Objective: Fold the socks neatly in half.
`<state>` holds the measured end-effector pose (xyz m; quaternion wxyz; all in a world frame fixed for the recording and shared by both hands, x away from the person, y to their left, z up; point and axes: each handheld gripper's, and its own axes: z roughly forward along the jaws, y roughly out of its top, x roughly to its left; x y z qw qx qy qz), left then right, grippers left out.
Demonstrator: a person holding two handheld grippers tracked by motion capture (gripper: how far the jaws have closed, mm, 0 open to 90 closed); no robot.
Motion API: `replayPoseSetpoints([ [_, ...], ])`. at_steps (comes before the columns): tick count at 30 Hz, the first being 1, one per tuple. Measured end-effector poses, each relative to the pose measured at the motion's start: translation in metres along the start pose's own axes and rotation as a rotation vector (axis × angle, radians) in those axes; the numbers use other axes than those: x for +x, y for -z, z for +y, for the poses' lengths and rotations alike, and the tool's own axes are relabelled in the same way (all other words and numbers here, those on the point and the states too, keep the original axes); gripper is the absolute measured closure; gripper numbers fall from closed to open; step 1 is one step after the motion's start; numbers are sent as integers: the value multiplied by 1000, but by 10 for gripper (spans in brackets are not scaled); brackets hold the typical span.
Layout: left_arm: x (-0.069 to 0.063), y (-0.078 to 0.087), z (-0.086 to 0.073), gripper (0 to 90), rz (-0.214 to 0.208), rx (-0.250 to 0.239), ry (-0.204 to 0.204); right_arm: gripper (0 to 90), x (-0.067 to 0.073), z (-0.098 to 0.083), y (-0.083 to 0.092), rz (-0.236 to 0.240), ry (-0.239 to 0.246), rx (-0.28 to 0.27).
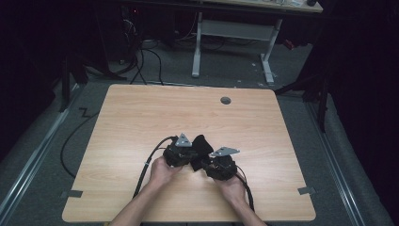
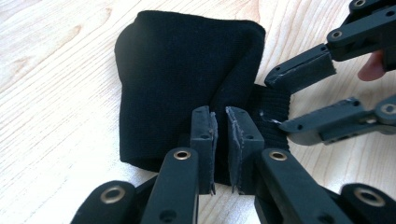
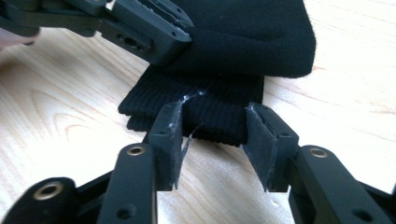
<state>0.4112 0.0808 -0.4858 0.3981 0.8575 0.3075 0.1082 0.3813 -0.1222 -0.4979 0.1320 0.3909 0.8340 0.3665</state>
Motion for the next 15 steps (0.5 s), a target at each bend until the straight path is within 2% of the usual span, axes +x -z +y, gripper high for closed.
replayPoseSetpoints([
  [3, -1, 4, 1, 817, -4, -13, 5, 605, 2, 0, -2, -28, 24, 1],
  [7, -4, 12, 3, 816, -11, -37, 4, 627, 1, -1, -2, -31, 14, 5],
  [12, -8, 18, 5, 816, -16, -39, -9, 630, 3, -1, -2, -43, 23, 6],
  [15, -13, 22, 3, 812, -29, -24, 0, 631, 4, -1, -3, -51, 22, 2],
])
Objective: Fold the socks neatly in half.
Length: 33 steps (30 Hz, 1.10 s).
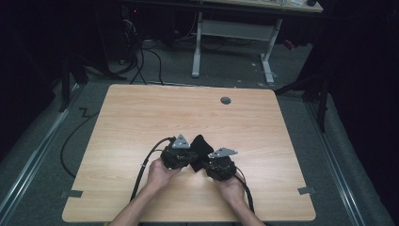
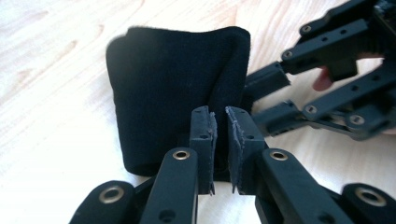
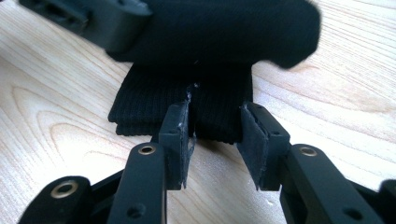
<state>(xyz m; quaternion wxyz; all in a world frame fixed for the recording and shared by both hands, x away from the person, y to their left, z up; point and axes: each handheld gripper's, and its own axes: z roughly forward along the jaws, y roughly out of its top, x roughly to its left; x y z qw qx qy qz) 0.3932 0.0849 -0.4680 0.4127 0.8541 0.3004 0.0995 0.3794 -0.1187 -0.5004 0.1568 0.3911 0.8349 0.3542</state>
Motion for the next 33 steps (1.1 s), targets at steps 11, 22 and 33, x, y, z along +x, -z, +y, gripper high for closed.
replayPoseSetpoints([
  [11, -11, -8, -13, 794, -14, 35, 16, 631, 1, -1, 0, -10, 6, -5],
  [22, 0, -10, -16, 774, 17, 28, 16, 594, 3, -3, 1, 9, 6, -12],
  [33, 1, 5, -18, 661, 26, -2, 33, 596, -3, -8, 20, 77, -14, -29],
])
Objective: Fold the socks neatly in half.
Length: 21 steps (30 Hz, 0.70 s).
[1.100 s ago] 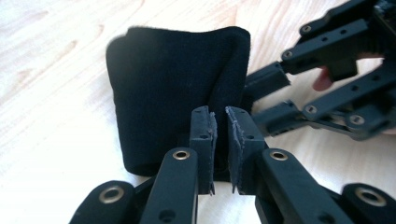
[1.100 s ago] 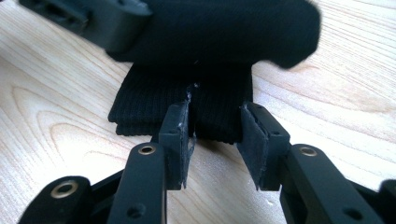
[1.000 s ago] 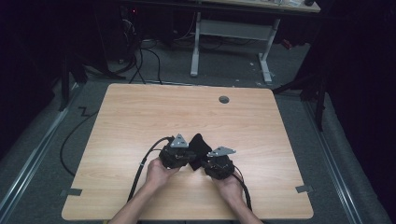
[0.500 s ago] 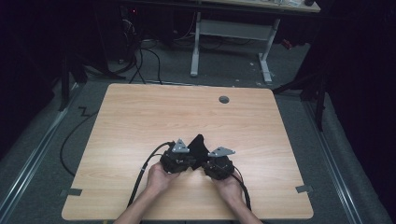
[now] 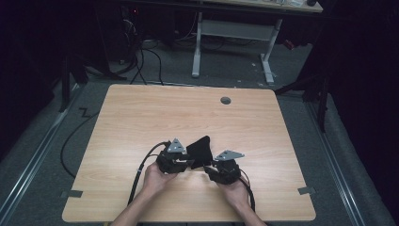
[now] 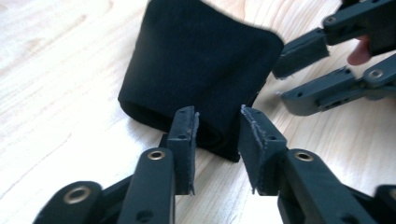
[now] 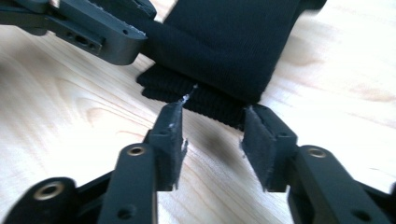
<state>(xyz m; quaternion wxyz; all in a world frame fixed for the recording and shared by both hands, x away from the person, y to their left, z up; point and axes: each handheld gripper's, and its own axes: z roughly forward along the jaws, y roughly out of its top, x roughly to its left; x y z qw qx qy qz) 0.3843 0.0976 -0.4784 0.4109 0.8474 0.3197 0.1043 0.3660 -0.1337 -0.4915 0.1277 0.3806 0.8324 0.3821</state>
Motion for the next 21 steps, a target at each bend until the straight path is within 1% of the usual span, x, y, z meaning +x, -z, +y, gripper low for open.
replayPoseSetpoints([
  [1, 0, 4, 2, 652, 0, -17, 8, 624, -1, 1, 4, 4, 10, -15],
  [2, 0, 4, 2, 644, 0, -17, 8, 624, -1, 1, 4, 4, 10, -15],
  [3, 0, 7, 3, 644, 2, -31, 13, 645, -1, 2, 8, 3, 16, -25],
  [4, 0, 8, 4, 635, 4, -38, 15, 672, -1, 3, 15, -4, 29, -50],
  [8, -2, 13, 11, 609, 32, -57, 9, 753, 0, 12, 28, -2, 67, -94],
  [9, -2, 13, 15, 607, 48, -59, 16, 770, 0, 18, 31, 3, 72, -108],
  [10, -2, 13, 15, 607, 48, -59, 16, 770, 0, 18, 31, 3, 72, -108],
  [12, -2, 12, 18, 607, 67, -60, 38, 782, -1, 28, 30, 0, 79, -112],
  [14, -1, 9, 20, 605, 83, -57, 50, 783, -3, 30, 28, -4, 78, -110],
  [15, 0, 7, 21, 582, 108, -48, 48, 783, -6, 35, 23, -9, 73, -104],
  [16, 0, 5, 22, 574, 120, -37, 43, 783, -8, 37, 20, -14, 68, -99],
  [17, -1, 3, 23, 574, 130, -38, 44, 783, -8, 37, 20, -14, 68, -99],
  [19, -2, 0, 22, 565, 129, -24, 56, 778, -12, 41, 11, -22, 59, -89],
  [21, -3, -2, 21, 563, 128, -15, 60, 776, -12, 41, 9, -22, 54, -84],
])
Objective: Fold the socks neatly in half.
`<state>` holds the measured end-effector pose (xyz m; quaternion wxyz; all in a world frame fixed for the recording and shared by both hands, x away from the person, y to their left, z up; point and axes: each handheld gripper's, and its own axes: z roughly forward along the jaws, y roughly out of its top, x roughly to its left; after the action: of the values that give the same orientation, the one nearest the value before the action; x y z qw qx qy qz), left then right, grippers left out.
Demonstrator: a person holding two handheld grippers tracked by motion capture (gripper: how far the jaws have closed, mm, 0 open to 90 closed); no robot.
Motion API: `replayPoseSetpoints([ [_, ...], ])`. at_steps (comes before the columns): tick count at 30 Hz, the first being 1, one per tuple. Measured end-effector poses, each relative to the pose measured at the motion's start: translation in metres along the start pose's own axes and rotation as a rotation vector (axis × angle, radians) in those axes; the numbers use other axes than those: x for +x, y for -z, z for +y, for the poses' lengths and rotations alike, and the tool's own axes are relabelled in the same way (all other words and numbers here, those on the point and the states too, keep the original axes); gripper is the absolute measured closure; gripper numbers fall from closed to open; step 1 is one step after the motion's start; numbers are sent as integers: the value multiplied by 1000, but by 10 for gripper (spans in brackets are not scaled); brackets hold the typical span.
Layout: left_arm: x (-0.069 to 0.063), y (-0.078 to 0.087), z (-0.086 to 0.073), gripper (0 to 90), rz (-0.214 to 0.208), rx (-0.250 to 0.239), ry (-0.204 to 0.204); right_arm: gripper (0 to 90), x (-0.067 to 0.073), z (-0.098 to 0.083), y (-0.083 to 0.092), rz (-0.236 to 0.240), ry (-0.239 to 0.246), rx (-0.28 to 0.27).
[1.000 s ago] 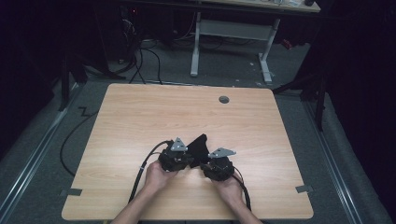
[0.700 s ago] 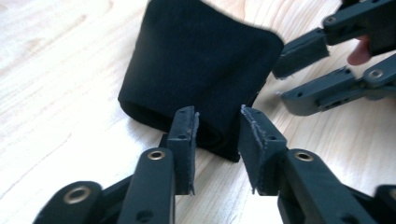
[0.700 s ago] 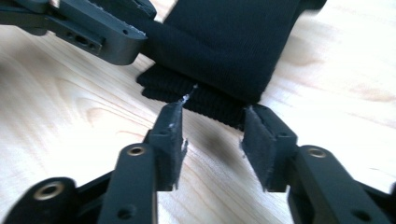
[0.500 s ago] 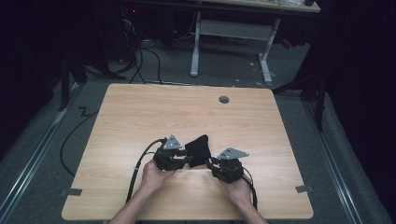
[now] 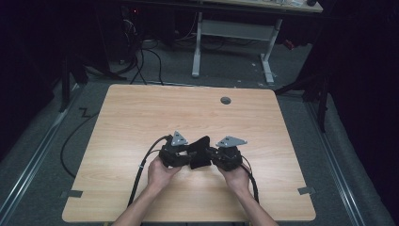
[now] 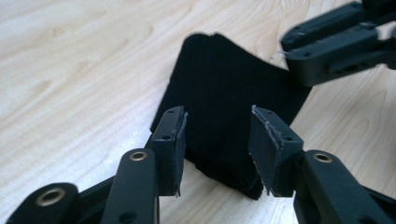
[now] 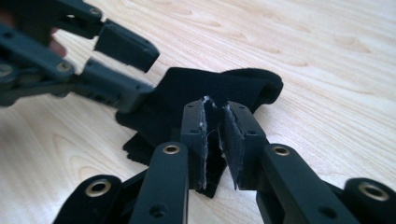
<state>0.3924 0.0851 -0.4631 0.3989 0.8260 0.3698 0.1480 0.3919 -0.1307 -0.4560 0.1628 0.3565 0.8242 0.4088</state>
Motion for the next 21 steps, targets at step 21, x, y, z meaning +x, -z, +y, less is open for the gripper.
replayPoseSetpoints([
  [21, -14, -12, -36, 584, -13, 75, 54, 636, 3, -39, -21, 32, -53, 110],
])
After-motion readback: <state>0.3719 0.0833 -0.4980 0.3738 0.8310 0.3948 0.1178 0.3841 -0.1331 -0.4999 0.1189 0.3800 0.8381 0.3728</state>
